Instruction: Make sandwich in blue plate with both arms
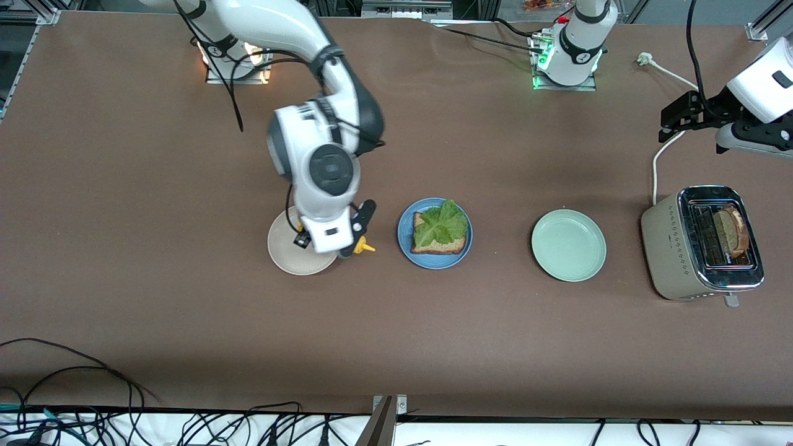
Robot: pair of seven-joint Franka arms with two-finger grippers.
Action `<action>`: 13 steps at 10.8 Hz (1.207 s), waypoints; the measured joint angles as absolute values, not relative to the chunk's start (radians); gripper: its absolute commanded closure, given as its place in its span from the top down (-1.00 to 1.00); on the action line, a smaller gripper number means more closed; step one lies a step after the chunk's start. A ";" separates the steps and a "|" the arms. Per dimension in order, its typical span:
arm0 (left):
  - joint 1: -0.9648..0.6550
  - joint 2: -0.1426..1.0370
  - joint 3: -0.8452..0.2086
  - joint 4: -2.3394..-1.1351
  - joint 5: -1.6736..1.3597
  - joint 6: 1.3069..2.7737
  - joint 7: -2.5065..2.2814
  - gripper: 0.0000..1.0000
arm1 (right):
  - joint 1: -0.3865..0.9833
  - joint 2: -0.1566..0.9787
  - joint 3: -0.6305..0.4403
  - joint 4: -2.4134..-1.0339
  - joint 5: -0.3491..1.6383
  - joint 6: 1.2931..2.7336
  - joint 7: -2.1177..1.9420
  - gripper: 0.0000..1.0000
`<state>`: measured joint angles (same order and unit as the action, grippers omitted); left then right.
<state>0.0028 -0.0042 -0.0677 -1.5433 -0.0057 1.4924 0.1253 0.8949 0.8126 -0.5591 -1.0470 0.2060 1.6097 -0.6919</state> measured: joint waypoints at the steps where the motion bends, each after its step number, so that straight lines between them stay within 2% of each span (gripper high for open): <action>1: 0.003 -0.004 -0.068 -1.543 -0.006 1.492 0.125 1.00 | 0.833 0.771 -0.520 -1.073 0.268 1.624 -0.715 -0.95; 6: 0.003 -0.004 -0.068 -1.543 -0.006 1.492 0.125 1.00 | 0.589 0.701 -0.491 -1.204 0.597 1.656 -1.109 -0.95; 9: 0.003 -0.004 -0.068 -1.543 -0.006 1.492 0.125 1.00 | 0.411 0.699 -0.487 -1.350 0.864 1.652 -1.452 -0.95; 13: 0.003 -0.004 -0.068 -1.542 -0.006 1.492 0.125 1.00 | 0.280 0.699 -0.430 -1.427 0.941 1.605 -1.689 -0.95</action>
